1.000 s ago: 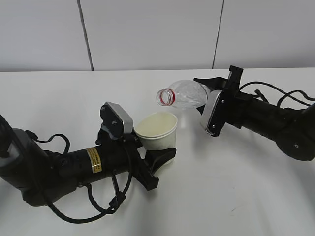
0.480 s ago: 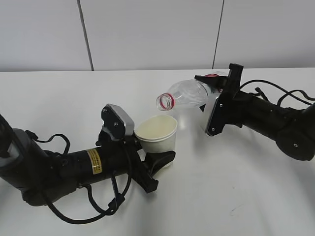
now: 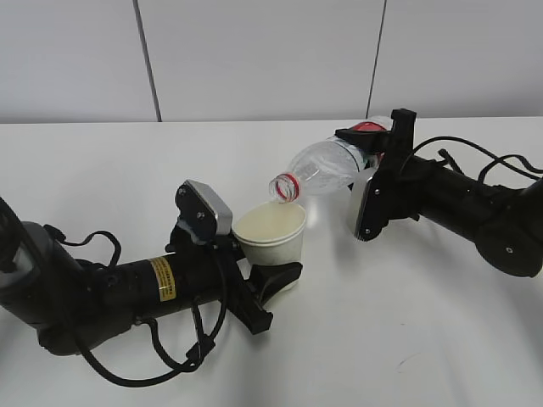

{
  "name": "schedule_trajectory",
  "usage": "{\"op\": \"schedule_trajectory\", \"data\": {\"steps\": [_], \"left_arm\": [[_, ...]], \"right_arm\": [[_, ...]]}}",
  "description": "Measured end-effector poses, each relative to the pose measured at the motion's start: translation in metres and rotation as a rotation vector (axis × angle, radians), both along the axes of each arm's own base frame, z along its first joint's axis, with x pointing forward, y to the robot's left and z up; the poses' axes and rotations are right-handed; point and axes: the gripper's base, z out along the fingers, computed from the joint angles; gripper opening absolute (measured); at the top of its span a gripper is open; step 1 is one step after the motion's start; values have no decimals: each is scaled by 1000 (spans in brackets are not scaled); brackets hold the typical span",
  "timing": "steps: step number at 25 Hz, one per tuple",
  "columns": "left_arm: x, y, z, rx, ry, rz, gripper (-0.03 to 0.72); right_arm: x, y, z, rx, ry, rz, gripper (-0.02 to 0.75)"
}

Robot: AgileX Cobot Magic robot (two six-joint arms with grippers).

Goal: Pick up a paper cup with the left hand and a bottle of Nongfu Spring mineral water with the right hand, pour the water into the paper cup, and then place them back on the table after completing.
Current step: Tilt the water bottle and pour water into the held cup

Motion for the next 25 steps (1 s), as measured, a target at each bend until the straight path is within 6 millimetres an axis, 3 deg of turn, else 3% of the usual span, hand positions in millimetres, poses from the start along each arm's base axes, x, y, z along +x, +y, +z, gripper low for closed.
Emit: {"op": "schedule_trajectory", "data": {"steps": [25], "left_arm": [[-1, 0, -1, 16, 5, -12, 398]], "right_arm": [[1, -1, 2, -64, -53, -13, 398]]}}
